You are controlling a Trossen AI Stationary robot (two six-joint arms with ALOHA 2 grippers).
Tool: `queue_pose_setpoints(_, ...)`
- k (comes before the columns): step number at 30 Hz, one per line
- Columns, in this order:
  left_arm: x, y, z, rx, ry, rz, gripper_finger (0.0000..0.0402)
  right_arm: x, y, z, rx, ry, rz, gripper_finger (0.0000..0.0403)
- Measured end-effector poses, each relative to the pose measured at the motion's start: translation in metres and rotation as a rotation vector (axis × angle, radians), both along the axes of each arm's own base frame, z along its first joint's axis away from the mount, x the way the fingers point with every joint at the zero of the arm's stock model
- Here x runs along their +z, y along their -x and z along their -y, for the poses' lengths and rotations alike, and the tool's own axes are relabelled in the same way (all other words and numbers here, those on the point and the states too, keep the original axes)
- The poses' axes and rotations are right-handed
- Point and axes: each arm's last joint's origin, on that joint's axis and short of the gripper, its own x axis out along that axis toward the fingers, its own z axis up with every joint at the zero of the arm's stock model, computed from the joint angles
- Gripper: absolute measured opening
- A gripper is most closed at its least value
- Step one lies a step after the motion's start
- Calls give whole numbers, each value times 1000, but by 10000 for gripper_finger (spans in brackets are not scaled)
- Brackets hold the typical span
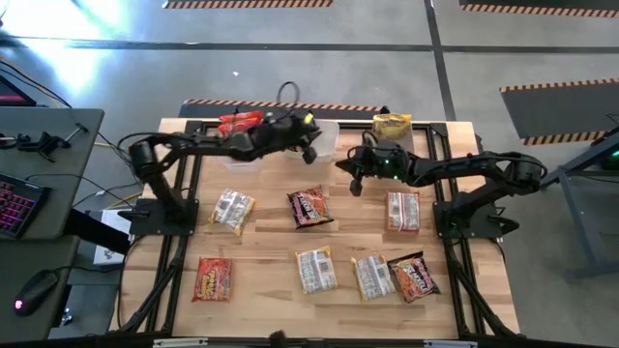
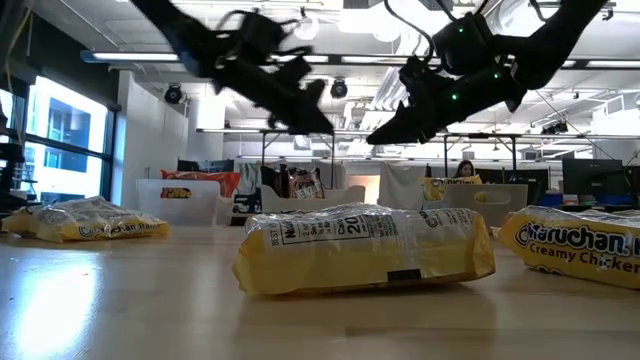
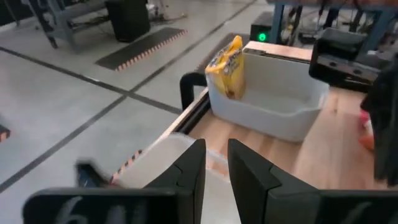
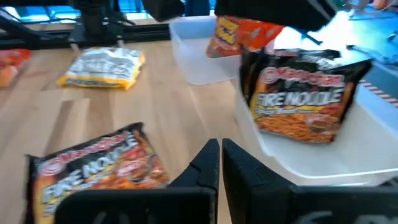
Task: Sort Maruchan noodles
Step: Adjust the white bin
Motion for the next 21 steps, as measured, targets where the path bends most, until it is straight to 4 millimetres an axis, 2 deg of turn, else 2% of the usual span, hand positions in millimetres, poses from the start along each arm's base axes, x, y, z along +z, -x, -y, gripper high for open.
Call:
queue_pose_setpoints(6,-7,42,31,-33,-35,138,58,-3,-5,-11,-72,-27,-1,0)
queue_pose_setpoints(10,-17,64,44,-46,-30,165,58,-18,-10,-7,-108,-28,-46,0)
queue_pose_setpoints(15,-35,79,55,-113,13,108,58,-34,-24,5,-119,-53,-78,0)
queue_pose_setpoints(21,-47,86,66,-142,10,118,58,-51,-54,15,-88,-38,-175,0)
